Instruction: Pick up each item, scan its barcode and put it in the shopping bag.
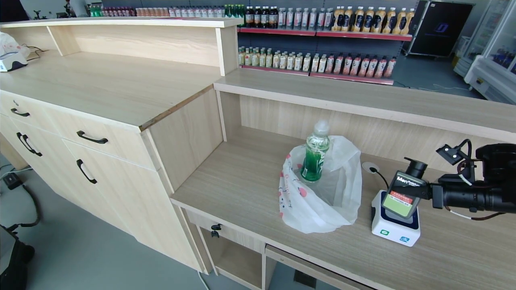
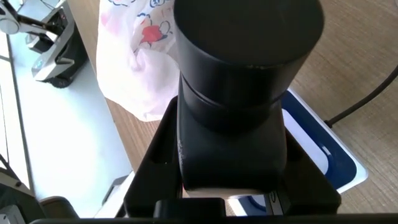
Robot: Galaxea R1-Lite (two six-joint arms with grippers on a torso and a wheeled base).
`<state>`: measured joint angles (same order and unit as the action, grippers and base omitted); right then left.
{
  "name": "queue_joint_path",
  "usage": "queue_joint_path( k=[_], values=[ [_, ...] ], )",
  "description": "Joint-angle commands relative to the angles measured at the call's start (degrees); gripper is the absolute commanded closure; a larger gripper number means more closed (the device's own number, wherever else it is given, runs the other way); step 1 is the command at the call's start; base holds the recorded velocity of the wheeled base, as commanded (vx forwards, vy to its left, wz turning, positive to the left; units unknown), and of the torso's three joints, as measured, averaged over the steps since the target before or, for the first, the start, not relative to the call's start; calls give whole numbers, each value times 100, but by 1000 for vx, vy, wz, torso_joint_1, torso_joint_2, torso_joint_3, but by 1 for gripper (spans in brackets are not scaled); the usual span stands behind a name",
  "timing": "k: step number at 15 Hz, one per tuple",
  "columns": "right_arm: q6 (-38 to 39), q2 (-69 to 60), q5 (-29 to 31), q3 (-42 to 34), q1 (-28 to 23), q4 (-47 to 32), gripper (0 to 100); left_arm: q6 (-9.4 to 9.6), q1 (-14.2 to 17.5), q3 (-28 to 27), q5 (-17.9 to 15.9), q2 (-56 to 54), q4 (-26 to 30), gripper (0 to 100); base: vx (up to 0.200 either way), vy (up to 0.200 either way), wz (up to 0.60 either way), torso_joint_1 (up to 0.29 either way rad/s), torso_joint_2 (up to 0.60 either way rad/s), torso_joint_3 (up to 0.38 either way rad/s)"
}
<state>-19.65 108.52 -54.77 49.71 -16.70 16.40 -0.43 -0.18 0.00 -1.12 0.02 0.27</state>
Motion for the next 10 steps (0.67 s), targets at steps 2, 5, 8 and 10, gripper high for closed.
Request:
queue_joint_path(
  k=[2, 5, 8, 10],
  values=[
    [5, -15, -7, -6, 35, -14, 100, -1, 1, 0, -2, 6, 0, 0, 0, 0, 0, 0, 0, 0],
    [5, -15, -16, -6, 44, -14, 100, -1, 1, 0, -2, 6, 0, 0, 0, 0, 0, 0, 0, 0],
    [-4, -6, -7, -23, 35, -14, 100, -1, 1, 0, -2, 6, 0, 0, 0, 0, 0, 0, 0, 0],
    [-4, 2, 2, -23, 27, -40, 100, -1, 1, 0, -2, 6, 0, 0, 0, 0, 0, 0, 0, 0]
  ],
)
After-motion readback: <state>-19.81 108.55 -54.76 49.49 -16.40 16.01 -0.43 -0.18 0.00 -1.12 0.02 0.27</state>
